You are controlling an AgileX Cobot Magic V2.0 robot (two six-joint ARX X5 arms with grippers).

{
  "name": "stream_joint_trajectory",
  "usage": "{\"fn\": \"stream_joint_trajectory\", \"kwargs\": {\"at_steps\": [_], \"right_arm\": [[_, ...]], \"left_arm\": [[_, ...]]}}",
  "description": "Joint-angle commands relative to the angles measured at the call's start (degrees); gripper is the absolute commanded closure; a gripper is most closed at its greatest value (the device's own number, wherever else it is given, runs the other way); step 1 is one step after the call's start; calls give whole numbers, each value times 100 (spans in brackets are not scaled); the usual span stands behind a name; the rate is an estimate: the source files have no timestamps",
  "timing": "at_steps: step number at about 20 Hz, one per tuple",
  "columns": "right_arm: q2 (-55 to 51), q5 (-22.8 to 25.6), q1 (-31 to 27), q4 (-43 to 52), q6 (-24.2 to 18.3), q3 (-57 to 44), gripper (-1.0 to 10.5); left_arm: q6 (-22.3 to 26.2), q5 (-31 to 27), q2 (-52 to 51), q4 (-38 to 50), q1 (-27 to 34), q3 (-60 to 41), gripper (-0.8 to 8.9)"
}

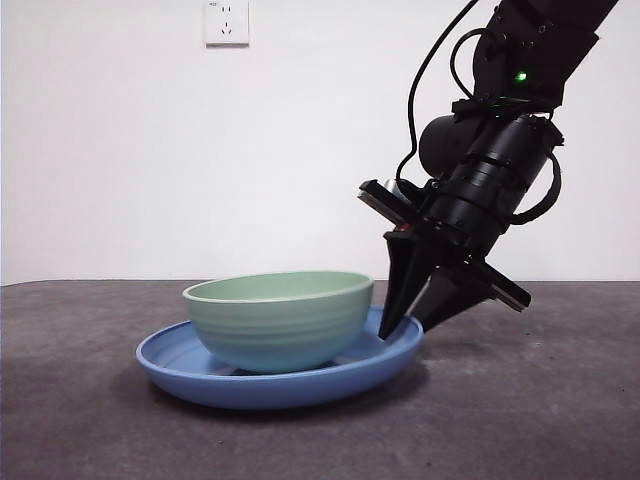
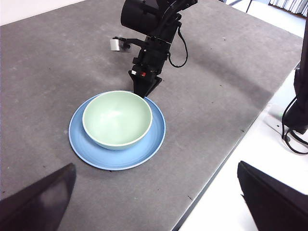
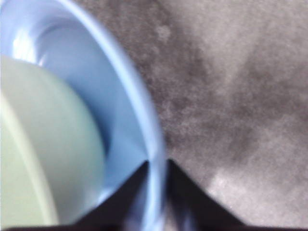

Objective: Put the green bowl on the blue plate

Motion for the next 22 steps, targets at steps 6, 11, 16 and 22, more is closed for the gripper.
{"fn": "stream_joint_trajectory", "kwargs": {"at_steps": [6, 11, 16, 22], "right_arm": [[39, 203, -114, -55, -87, 195, 676], [-494, 229, -444, -273, -372, 356, 654], [-1775, 308, -640, -684, -787, 356, 452], [-3805, 750, -651, -1506, -1309, 356, 339]], "left_arm": [[-9, -9, 11, 66, -35, 46, 251], [-9, -9, 11, 66, -35, 46, 251], [-9, -9, 11, 66, -35, 46, 251], [-9, -9, 11, 66, -35, 46, 251]]}}
